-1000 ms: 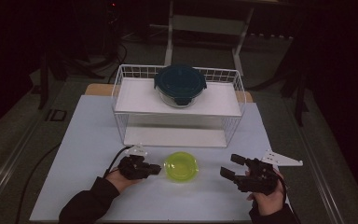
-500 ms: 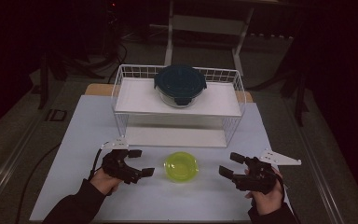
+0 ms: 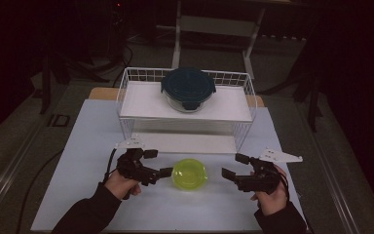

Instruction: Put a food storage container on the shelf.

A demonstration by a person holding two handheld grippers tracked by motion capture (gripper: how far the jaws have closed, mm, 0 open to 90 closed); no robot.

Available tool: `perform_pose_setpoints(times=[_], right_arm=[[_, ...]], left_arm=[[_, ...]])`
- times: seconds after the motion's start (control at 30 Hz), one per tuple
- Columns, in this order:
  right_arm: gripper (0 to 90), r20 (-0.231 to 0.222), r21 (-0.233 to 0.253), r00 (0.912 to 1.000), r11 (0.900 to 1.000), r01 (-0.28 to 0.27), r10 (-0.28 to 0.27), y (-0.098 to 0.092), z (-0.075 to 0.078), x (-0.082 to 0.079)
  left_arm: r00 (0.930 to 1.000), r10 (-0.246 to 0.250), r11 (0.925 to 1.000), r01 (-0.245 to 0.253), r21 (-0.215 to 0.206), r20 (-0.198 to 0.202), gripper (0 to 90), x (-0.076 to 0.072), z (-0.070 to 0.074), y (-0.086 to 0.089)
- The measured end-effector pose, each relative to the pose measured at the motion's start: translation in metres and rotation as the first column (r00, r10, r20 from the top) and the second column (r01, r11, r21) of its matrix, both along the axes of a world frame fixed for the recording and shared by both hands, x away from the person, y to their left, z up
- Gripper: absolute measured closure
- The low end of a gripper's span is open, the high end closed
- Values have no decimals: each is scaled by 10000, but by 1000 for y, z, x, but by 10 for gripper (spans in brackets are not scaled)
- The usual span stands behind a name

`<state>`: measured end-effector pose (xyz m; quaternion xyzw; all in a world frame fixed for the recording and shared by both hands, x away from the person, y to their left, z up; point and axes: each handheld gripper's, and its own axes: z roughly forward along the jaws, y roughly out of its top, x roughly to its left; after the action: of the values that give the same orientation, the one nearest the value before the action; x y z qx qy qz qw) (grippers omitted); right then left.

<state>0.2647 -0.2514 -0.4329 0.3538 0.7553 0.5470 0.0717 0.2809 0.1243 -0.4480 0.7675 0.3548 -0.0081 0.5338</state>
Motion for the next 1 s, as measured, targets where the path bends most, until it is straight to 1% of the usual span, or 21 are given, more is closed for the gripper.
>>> perform_pose_setpoints(times=[0.07, 0.2, 0.3, 0.33, 0.37, 0.4, 0.47, 0.5, 0.53, 0.57, 0.6, 0.63, 0.7, 0.73, 0.77, 0.8, 0.83, 0.87, 0.9, 0.97, 1.0], right_arm=[[133, -283, -6, 9996, 10000, -47, 47, 3, -2, 5], [123, -1236, -176, 9920, 9995, -270, 247, 10, -9, 18], [125, -2357, -323, 9713, 9986, -410, 323, 19, -20, 31], [125, -2357, -323, 9713, 9986, -410, 323, 19, -20, 31], [134, -2945, -127, 9550, 9990, -423, 367, 22, -26, 37], [139, -3136, -170, 9491, 9991, -387, 315, 24, -30, 39], [140, -3490, -57, 9366, 9994, -352, 310, 26, -36, 45], [140, -3490, -57, 9366, 9994, -352, 310, 26, -36, 45], [167, -3721, -97, 9280, 9997, -246, 192, 27, -40, 49], [191, -3854, -126, 9226, 9997, -224, 158, 28, -43, 51], [191, -3854, -126, 9226, 9997, -224, 158, 28, -43, 51], [224, -4093, -151, 9123, 9997, -210, 130, 31, -47, 54], [237, -4224, -167, 9063, 9996, -221, 129, 33, -50, 56], [262, -4386, -151, 8986, 9996, -237, 147, 34, -53, 57], [318, -4755, -149, 8795, 9994, -310, 201, 37, -58, 60], [318, -4755, -149, 8795, 9994, -310, 201, 37, -58, 60], [365, -5101, -198, 8600, 9993, -308, 164, 39, -64, 63], [392, -5190, -156, 8546, 9995, -265, 146, 39, -67, 64], [430, -5400, -99, 8416, 9998, -184, 102, 39, -70, 65], [486, -5565, -86, 8308, 9998, -153, 80, 40, -73, 66], [508, -5624, -95, 8268, 9999, -124, 49, 40, -73, 66]], left_arm=[[9999, -52, 9998, 55, 194, -153, 25, 4, -3, -6], [9941, -120, 9999, 125, 45, -1074, 31, 14, -14, -12], [9892, -241, 9997, 232, -77, -1445, 45, 19, -26, -17], [9892, -241, 9997, 232, -77, -1445, 46, 19, -26, -17], [9870, -147, 9999, 138, -70, -1602, 47, 21, -31, -17], [9870, -147, 9999, 138, -70, -1602, 47, 21, -31, -17], [9747, 157, 9997, -191, -133, -2229, 47, 25, -38, -16], [9747, 157, 9997, -191, -133, -2229, 47, 25, -38, -16], [9692, 315, 9993, -354, -114, -2441, 62, 26, -40, -16], [9531, 845, 9964, -828, 184, -2908, 118, 28, -44, -18], [9531, 845, 9964, -828, 184, -2908, 152, 28, -44, -18], [9368, 920, 9957, -914, 178, -3375, 153, 30, -48, -18], [9299, 829, 9960, -895, -18, -3584, 159, 30, -50, -18], [9230, 835, 9957, -923, -54, -3757, 159, 31, -52, -18], [9064, 962, 9922, -1200, -325, -4113, 268, 31, -57, -16], [9064, 962, 9922, -1200, -325, -4113, 298, 31, -57, -16], [8950, 930, 9910, -1255, -462, -4362, 325, 32, -59, -14], [8777, 814, 9894, -1283, -681, -4722, 366, 33, -63, -11], [8685, 792, 9889, -1304, -714, -4893, 429, 33, -64, -10], [8555, 546, 9892, -1167, -890, -5148, 469, 33, -67, -9], [8555, 546, 9892, -1167, -890, -5148, 517, 33, -67, -9]])
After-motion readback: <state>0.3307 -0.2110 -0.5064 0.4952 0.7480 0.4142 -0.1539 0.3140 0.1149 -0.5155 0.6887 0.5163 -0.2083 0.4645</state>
